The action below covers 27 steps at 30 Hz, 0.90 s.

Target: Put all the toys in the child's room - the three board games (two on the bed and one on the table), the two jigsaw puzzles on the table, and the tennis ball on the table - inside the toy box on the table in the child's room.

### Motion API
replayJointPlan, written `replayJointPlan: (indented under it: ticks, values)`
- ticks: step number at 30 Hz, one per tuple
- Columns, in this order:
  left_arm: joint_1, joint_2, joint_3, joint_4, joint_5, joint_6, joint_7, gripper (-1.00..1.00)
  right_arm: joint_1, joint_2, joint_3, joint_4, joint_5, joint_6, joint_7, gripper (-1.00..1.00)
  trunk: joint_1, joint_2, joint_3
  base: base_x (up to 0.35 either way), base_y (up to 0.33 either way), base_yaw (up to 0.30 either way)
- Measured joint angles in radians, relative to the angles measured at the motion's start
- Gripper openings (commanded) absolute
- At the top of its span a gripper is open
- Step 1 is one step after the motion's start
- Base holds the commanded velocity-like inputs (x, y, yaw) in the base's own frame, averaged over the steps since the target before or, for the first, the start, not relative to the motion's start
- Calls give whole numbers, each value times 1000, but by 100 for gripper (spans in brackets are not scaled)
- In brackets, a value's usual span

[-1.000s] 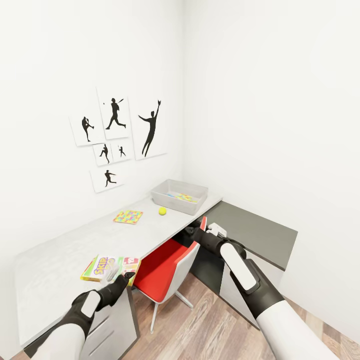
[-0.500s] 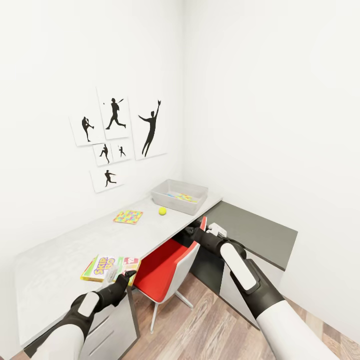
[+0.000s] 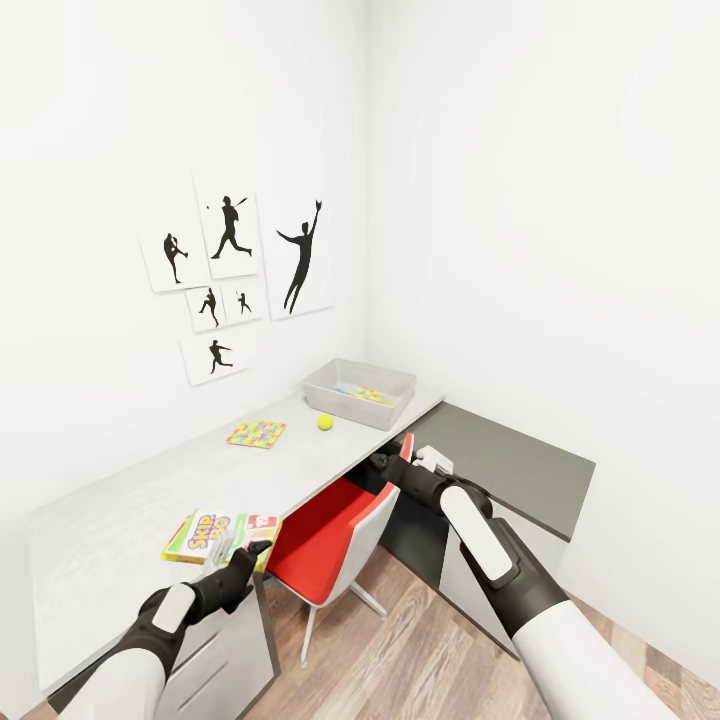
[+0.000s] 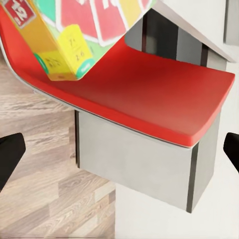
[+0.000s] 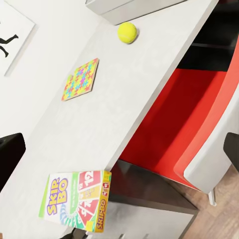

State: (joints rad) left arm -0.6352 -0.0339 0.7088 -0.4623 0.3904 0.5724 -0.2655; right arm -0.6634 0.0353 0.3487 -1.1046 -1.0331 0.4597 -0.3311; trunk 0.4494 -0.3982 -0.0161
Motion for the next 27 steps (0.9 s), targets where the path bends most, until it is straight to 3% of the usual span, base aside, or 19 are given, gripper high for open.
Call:
replayJointPlan:
  ticks: [8,13,27]
  values:
    - [0,21,1,-1,3,60,-7,100,0,0,0,0,0,0,0,100,0,0,0,0,0,0]
    - [0,29,4,-2,1,83,-47,100,0,0,1,0,0,-1,0,100,0,0,0,0,0,0]
    - [0,59,3,-2,5,92,-89,100,0,0,25,0,0,-20,0,100,0,0,0,0,0,0]
